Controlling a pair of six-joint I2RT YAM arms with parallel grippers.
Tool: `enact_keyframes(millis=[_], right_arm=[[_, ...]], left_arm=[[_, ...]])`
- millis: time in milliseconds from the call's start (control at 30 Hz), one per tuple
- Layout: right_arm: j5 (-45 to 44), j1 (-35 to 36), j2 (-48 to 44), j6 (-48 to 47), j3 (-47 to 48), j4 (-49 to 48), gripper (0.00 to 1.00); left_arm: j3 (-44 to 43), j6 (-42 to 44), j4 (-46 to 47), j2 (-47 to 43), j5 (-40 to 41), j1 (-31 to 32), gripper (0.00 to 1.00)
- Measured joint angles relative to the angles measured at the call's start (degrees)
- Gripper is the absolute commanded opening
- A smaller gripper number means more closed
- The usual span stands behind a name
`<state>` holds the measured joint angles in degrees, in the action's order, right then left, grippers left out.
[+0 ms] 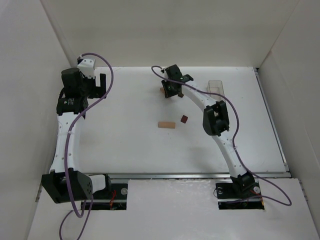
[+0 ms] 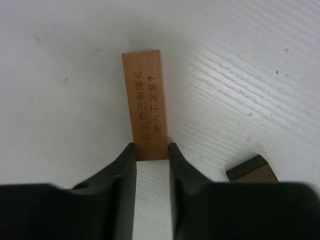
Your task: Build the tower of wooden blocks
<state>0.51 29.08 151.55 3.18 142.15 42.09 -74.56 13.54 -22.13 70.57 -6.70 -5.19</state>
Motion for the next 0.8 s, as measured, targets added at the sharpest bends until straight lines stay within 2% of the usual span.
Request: enact_keyframes(millis=[33,67,267,333,367,400,500,533,600,700,800], right_arm=[[0.13,0.00,0.00,0.00,0.02,-0.11,0.04],[0.48,0.00,0.00,-0.04,0.07,-0.09,0.00],[4.42,0.04,-0.72,-1.38,-1.22,-0.94,0.00],[6.99,0.04,-3.30,-2.27,-5.77,-3.58,0.00],[8.66,-0.07,-6.43,-3.08,-10.75,-5.99,0.00],[10.40,-0.17,-9.92,-3.65,-16.02,-8.46,0.00],[16.63,-0.48,-27.65,-5.75,-39.23,-20.06,0.00],[19.12,-0.57,-34.69,-6.49,-46.34,-24.11,0.00],[23.30,-0.66,-48.57,-7.61,-58.16,-34.47,0.00],[29.53,-1.05,-64.52,-8.46,-67.28,-47.19,0.00],[34.64,-1.05,-71.60,-9.03,-70.90,-55.82,0.00]], left_arm=[[0.00,0.20,-0.02,0.00,-0.26,-0.02,1.00],[0.00,0.42,-0.09,0.00,-0.55,-0.02,1.00],[-0.09,5.05,-3.21,0.04,-6.62,0.13,1.00],[-1.14,7.91,-5.86,0.57,-10.75,0.50,0.94],[-2.08,9.42,-6.99,1.03,-13.27,0.83,0.85],[-3.19,10.80,-7.93,1.51,-15.80,1.22,0.82],[-6.12,15.04,-9.16,2.40,-22.93,3.17,0.80],[-6.86,16.11,-9.33,2.51,-24.74,4.37,0.83],[-8.04,17.79,-9.44,2.56,-27.39,7.89,0.83],[-9.94,19.23,-9.44,3.15,-30.34,15.37,0.83],[-12.76,19.28,-8.83,5.51,-35.52,21.59,0.83]])
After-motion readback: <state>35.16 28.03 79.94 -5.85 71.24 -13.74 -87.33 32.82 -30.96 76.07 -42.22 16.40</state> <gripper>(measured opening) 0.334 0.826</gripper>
